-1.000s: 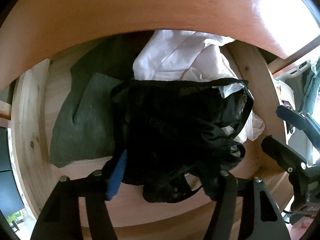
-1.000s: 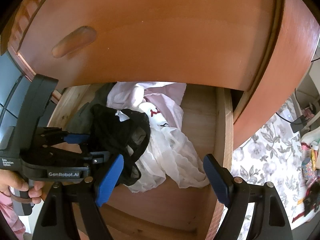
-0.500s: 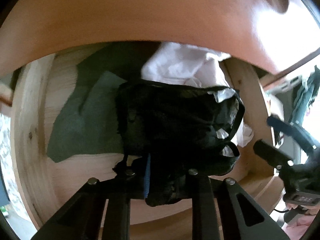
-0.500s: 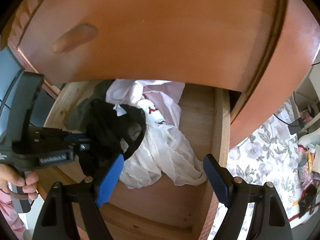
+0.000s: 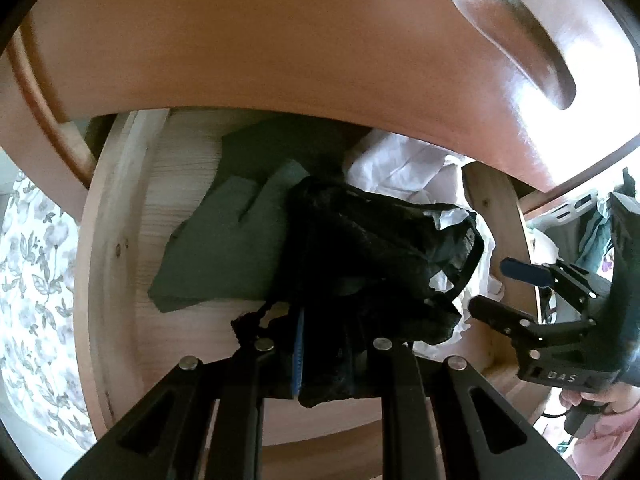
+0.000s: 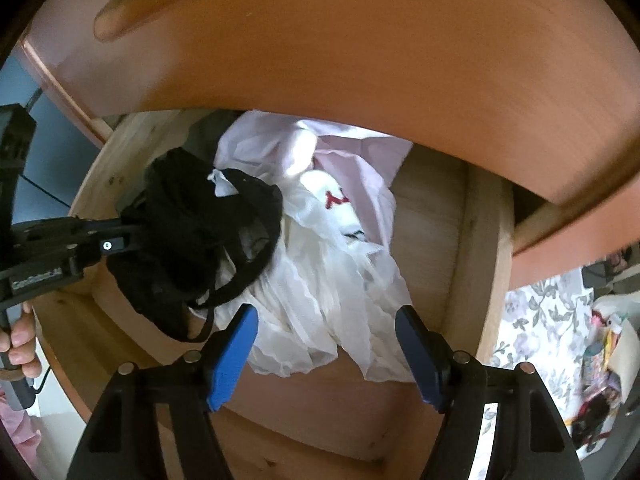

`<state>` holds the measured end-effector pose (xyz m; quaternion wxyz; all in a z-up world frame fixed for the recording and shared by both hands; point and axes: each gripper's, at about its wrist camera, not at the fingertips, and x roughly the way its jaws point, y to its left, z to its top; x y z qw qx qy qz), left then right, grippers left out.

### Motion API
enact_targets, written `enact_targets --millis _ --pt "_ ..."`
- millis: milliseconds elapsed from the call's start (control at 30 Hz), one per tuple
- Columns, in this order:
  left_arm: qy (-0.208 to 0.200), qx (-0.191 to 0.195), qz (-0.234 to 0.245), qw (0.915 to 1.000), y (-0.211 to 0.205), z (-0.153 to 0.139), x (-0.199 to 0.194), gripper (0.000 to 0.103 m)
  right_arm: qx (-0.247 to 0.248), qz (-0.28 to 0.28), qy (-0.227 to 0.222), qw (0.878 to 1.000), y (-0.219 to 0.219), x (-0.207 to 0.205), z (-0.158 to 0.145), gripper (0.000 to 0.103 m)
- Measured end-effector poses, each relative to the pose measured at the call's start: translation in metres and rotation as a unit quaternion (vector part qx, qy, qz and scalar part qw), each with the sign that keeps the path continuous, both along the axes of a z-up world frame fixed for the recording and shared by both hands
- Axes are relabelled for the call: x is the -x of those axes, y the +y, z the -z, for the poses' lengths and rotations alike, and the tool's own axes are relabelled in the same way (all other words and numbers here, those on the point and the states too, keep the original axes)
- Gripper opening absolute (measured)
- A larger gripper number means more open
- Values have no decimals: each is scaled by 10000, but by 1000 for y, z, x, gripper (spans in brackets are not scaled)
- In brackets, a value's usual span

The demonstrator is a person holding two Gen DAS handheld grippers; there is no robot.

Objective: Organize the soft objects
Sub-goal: 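Close the right tool on the white lace cloth beside the black item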

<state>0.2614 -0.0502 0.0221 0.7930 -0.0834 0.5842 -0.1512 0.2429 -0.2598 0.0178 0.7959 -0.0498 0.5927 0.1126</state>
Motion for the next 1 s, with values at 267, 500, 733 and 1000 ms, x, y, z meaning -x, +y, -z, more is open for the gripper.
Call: enact_targets --millis 267,500,733,1000 --pt "-35 66 1 10000 -2 0 -4 16 122 -57 255 9996 20 -14 17 56" --pt "-2 143 -17 9999 8 -1 -2 17 -2 38 255 9997 13 -16 20 29" --pt "34 200 -93 9998 10 4 -1 17 -108 -83 117 9998 10 -3 16 9" --pt "24 229 -122 9997 10 4 3 17 -177 -150 -322 9992 12 18 2 7"
